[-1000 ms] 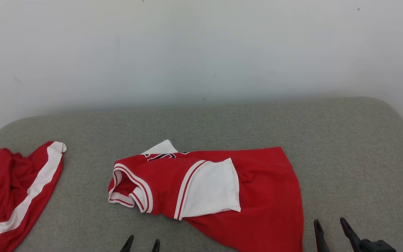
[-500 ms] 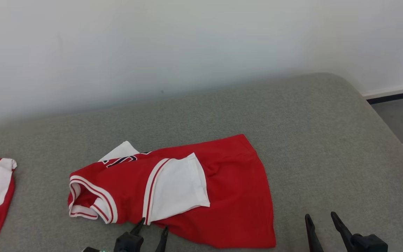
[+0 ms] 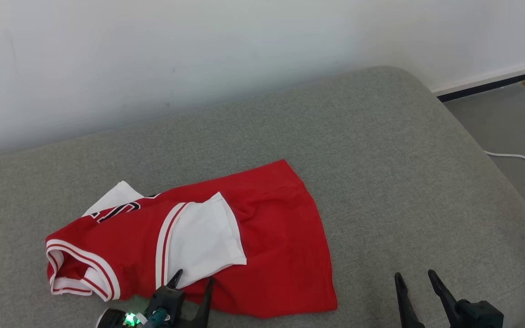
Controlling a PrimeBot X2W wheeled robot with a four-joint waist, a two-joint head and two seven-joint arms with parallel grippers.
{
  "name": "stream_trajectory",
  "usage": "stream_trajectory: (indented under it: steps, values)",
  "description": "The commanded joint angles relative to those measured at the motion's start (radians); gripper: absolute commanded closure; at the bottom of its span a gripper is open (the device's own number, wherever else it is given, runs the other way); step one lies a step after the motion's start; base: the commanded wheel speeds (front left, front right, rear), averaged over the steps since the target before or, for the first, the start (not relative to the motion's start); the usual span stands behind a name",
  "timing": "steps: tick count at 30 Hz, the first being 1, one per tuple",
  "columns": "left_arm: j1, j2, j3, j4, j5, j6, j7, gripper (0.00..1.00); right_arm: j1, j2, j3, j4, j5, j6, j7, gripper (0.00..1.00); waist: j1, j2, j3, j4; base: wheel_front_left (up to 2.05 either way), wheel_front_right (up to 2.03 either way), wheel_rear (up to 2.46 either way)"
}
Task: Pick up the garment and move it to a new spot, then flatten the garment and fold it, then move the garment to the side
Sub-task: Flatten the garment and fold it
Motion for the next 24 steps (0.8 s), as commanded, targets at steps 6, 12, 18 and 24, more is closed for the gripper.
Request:
stream_trajectory:
  steps: [6, 12, 18, 24]
  values:
    - [-0.024, 0.003, -0.002, 0.0, 0.021, 0.024, -0.003, 0.0, -0.019, 0.002, 0.004, 0.012, 0.014, -0.002, -0.014, 0.0, -0.0001, -0.0001, 0.005, 0.001, 0.0, 0.0, 0.0]
    - [-0.028, 0.002, 0.002, 0.007, 0.014, 0.028, -0.003, 1.0, -0.024, 0.002, 0.013, 0.023, 0.019, -0.002, -0.019, 0.0, -0.0001, -0.0001, 0.005, 0.004, 0.0, 0.0, 0.0]
    - [-0.038, -0.007, 0.02, -0.014, -0.007, 0.041, -0.003, 1.0, -0.023, 0.002, 0.0, 0.027, 0.02, -0.002, -0.022, 0.0, -0.0001, -0.0001, 0.01, 0.022, 0.0, 0.0, 0.0]
    - [0.054, 0.006, 0.129, -0.176, -0.067, 0.07, -0.003, 1.0, -0.013, 0.002, -0.007, 0.026, 0.026, -0.002, -0.027, 0.0, -0.0001, -0.0001, 0.009, 0.073, 0.0, 0.0, 0.0]
